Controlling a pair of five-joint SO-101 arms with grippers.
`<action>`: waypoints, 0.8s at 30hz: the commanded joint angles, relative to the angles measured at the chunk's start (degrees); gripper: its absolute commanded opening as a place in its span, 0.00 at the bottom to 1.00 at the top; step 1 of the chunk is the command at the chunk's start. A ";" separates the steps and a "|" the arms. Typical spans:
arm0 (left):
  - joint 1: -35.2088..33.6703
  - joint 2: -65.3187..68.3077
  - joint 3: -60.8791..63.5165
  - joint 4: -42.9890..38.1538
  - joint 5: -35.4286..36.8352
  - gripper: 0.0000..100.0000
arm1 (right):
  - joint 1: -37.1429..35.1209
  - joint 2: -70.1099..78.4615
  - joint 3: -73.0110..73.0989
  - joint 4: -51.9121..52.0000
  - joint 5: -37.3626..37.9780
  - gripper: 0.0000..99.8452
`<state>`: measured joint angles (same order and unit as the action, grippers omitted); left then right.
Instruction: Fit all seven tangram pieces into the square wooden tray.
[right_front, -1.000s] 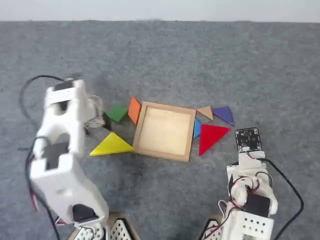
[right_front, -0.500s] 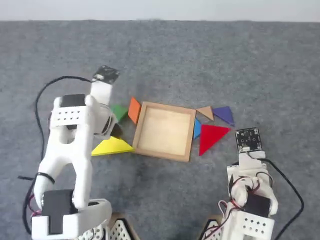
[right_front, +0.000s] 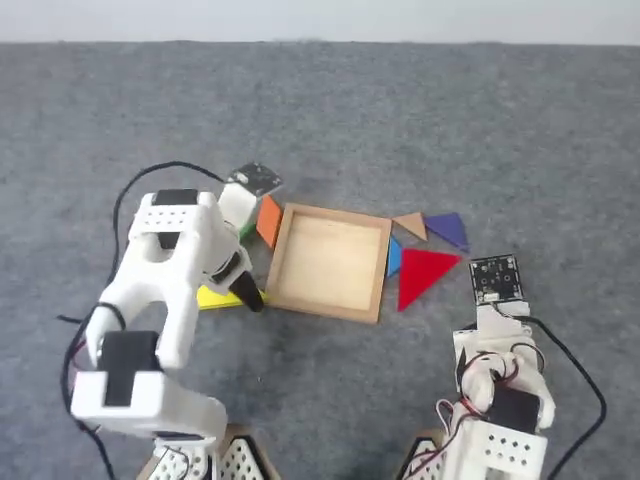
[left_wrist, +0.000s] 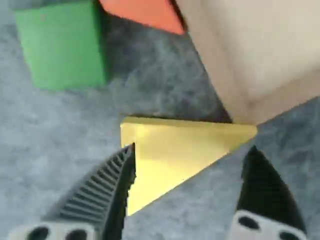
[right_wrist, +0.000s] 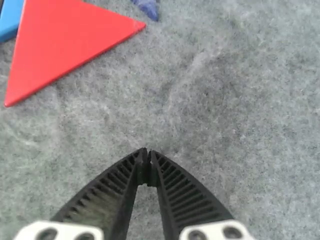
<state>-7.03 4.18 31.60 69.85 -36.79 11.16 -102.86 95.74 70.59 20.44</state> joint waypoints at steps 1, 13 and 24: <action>-0.97 0.18 -1.89 -1.14 -2.29 0.33 | 0.92 0.04 0.79 0.48 0.62 0.01; -3.78 0.79 0.40 -7.91 -3.16 0.33 | 0.92 0.04 0.79 0.48 0.62 0.01; -3.96 9.85 -6.90 -7.12 -3.16 0.33 | 0.92 0.04 0.79 0.48 0.62 0.01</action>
<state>-10.90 12.97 28.35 62.55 -39.43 11.16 -102.86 95.74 70.59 20.44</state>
